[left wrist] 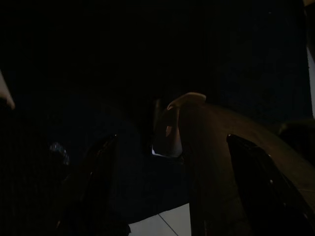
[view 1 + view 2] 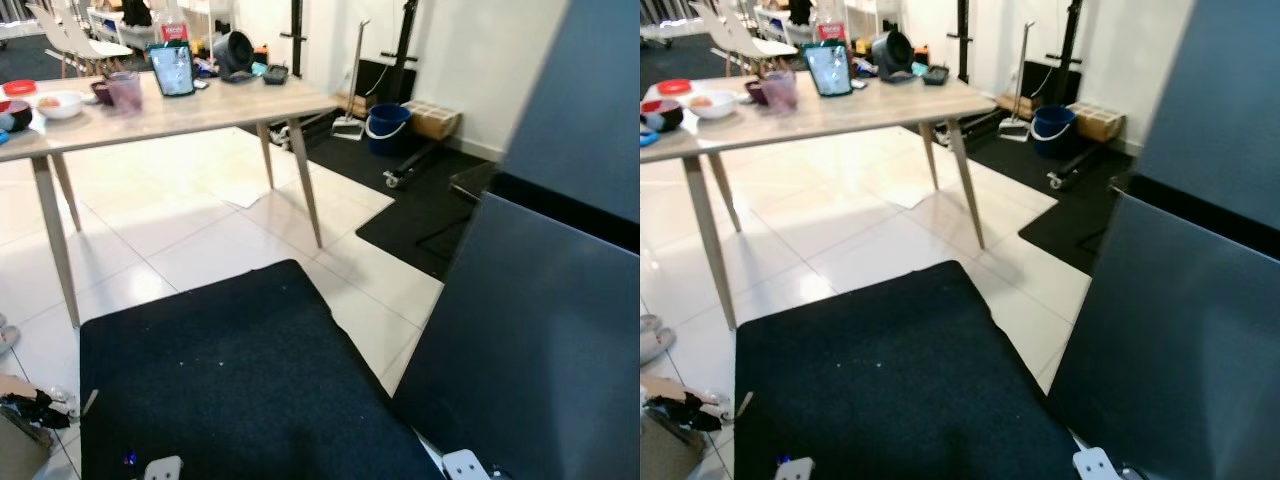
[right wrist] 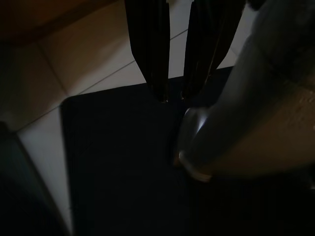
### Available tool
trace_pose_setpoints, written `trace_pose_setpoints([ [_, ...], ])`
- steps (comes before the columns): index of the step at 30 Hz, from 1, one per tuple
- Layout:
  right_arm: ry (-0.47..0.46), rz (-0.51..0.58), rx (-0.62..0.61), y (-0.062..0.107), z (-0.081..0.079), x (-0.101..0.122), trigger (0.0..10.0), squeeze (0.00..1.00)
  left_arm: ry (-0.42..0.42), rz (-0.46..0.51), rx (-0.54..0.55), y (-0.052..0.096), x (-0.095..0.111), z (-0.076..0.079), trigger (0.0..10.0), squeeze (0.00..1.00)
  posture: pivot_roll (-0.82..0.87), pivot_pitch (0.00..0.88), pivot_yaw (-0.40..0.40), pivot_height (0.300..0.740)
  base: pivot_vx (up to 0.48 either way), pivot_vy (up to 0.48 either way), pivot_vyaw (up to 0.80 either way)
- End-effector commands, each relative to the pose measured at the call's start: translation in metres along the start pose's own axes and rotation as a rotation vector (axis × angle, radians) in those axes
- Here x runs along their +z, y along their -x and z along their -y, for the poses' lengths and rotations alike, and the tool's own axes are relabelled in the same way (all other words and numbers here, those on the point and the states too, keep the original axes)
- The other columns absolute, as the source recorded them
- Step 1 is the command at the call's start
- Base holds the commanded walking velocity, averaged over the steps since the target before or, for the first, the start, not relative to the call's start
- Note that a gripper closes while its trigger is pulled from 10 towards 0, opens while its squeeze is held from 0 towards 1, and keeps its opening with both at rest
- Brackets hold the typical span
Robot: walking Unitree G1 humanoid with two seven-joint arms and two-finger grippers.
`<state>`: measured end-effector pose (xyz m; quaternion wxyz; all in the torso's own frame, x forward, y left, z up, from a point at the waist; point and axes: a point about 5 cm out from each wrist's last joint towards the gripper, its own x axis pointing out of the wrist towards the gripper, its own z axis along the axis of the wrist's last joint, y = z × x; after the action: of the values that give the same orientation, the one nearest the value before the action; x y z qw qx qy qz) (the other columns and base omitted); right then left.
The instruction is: Restocking fridge
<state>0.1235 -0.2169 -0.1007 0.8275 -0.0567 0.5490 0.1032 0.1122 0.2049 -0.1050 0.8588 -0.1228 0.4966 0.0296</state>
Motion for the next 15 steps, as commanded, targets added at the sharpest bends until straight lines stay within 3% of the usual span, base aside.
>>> trace_pose_setpoints([
  [1,0.013,-0.011,-0.03,0.001,0.007,0.0,10.0,0.0,-0.004,-0.007,-0.003,-0.001,0.0,0.003,10.0,0.0,-0.01,0.0,-0.018,0.74,0.349,0.0,0.0],
  [7,0.052,-0.002,-0.066,0.001,0.01,0.007,10.0,0.0,0.0,0.001,0.004,-0.002,0.004,0.001,10.0,0.0,0.0,0.0,-0.017,0.74,0.353,0.0,0.0],
  [12,0.052,0.012,-0.077,-0.001,0.01,0.018,10.0,0.0,0.0,0.014,0.007,-0.003,0.009,0.003,10.0,0.0,0.04,0.0,-0.021,0.74,0.349,0.0,0.8],
  [15,0.065,0.011,-0.097,-0.001,0.012,0.021,10.0,0.0,0.001,0.014,0.014,-0.003,0.01,0.001,10.0,0.0,0.05,0.0,-0.029,0.74,0.352,0.0,0.0],
])
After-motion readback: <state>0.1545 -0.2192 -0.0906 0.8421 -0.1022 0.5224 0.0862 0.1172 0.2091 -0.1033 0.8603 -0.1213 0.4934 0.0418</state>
